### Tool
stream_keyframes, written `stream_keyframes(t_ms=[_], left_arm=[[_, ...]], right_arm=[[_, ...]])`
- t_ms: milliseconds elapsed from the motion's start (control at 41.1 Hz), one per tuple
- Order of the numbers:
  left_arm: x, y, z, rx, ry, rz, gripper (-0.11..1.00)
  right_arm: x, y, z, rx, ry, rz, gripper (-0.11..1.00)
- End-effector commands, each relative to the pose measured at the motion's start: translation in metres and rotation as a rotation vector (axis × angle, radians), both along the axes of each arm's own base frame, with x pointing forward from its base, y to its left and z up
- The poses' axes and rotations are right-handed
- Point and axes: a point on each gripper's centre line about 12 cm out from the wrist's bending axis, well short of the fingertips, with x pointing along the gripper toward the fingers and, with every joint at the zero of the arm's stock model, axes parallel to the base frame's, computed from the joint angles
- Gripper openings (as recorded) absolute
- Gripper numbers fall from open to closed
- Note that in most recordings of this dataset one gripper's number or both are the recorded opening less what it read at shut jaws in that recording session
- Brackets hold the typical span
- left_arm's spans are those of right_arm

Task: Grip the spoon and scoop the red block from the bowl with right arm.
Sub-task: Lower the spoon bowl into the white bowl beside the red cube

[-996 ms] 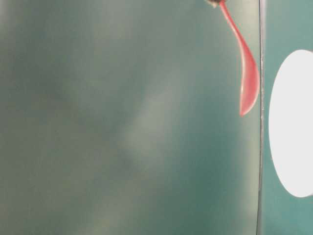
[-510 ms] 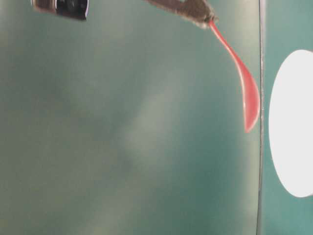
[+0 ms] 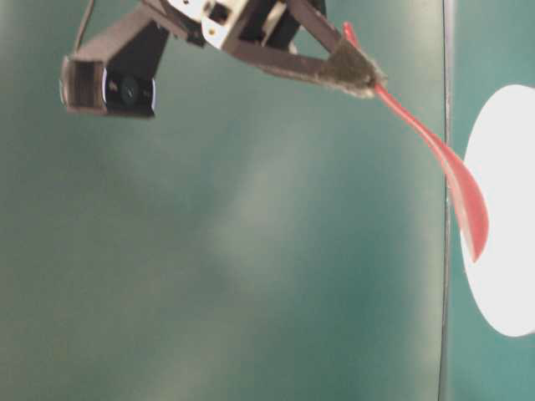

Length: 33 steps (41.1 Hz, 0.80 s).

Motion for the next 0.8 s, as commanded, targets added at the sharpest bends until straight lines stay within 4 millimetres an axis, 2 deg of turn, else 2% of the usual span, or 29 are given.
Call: stream_keyframes(t_ms=[0,365,632,778], left_arm=[[0.003,0.0,0.008,0.002,-0.021,0.001,0.0],[0.002,0.0,0.011,-0.001,-0.031,0.002,0.0],[0.002,0.0,0.011,-0.001,-0.032,0.002,0.0],[0.002,0.0,0.011,0.0,-0.032,0.001,0.0]], right_arm=[[0.009,-0.005,0.018,-0.01,-0.023,0.01,0.25],[0.023,-0.019,0.023,-0.05,0.097,0.028,0.25],[0.027,-0.03,0.025,-0.066,0.232,-0.057,0.25],[0.029,-0.029,0.024,-0.063,0.262,-0.062,0.25]])
